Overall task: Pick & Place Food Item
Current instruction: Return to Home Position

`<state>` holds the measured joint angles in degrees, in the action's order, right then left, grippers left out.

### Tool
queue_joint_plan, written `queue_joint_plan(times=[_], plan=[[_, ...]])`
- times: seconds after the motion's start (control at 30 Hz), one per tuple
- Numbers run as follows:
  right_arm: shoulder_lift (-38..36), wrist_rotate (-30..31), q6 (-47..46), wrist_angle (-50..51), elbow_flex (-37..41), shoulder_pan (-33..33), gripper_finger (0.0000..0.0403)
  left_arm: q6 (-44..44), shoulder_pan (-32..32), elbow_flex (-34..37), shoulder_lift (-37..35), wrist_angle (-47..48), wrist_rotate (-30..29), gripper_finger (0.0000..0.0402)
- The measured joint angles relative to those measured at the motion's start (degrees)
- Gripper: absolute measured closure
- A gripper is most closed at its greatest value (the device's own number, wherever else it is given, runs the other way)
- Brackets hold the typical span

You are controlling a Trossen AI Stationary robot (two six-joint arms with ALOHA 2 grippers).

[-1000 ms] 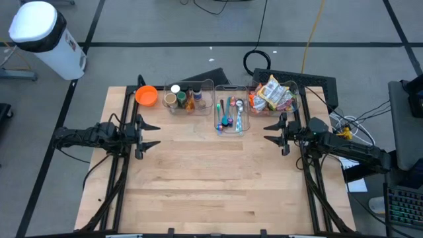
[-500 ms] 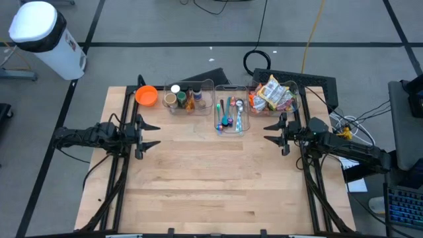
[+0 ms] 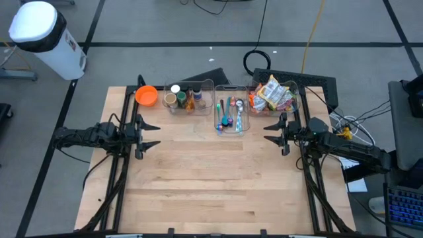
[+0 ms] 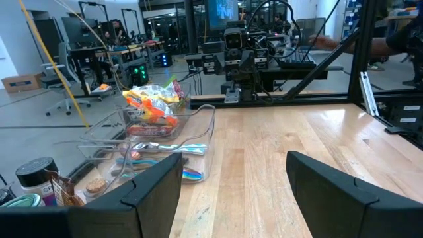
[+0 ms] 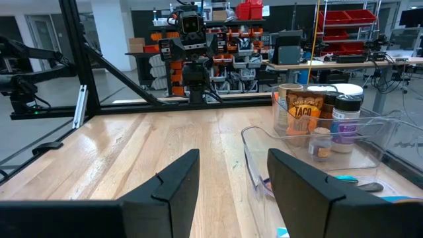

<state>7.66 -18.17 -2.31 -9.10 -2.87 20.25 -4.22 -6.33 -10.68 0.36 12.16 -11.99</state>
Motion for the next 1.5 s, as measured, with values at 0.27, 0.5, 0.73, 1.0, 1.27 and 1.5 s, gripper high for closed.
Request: queue_joint_plan(times=[0.27, 0.5, 0.73, 1.0, 1.27, 1.5], plan=[[0.00, 0.00, 0.00, -0.02, 0.00, 0.00, 0.0233, 0.01, -0.02, 0.00, -0.02, 0.00, 0.00, 0.0131], [0.02, -0.01, 0.00, 0.00, 0.00, 0.00, 0.0230, 0.00, 0.00, 0.00, -0.02, 0.00, 0.00, 0.0131], [0.02, 0.00, 0.00, -0.01, 0.00, 0.00, 0.0231, 0.00, 0.00, 0.00, -0.01, 0.00, 0.00, 0.0131], [0.01, -0.01, 0.00, -0.01, 0.00, 0.01, 0.0230, 0.01, 0.00, 0.00, 0.00, 0.00, 0.00, 0.0131], [0.02, 0.00, 0.00, -0.01, 0.00, 0.00, 0.0232, 0.00, 0.00, 0.00, 0.00, 0.00, 0.02, 0.0131], [0.02, -0.01, 0.00, -0.01, 0.00, 0.01, 0.0235, -0.01, -0.02, 0.00, -0.02, 0.00, 0.00, 0.0131]])
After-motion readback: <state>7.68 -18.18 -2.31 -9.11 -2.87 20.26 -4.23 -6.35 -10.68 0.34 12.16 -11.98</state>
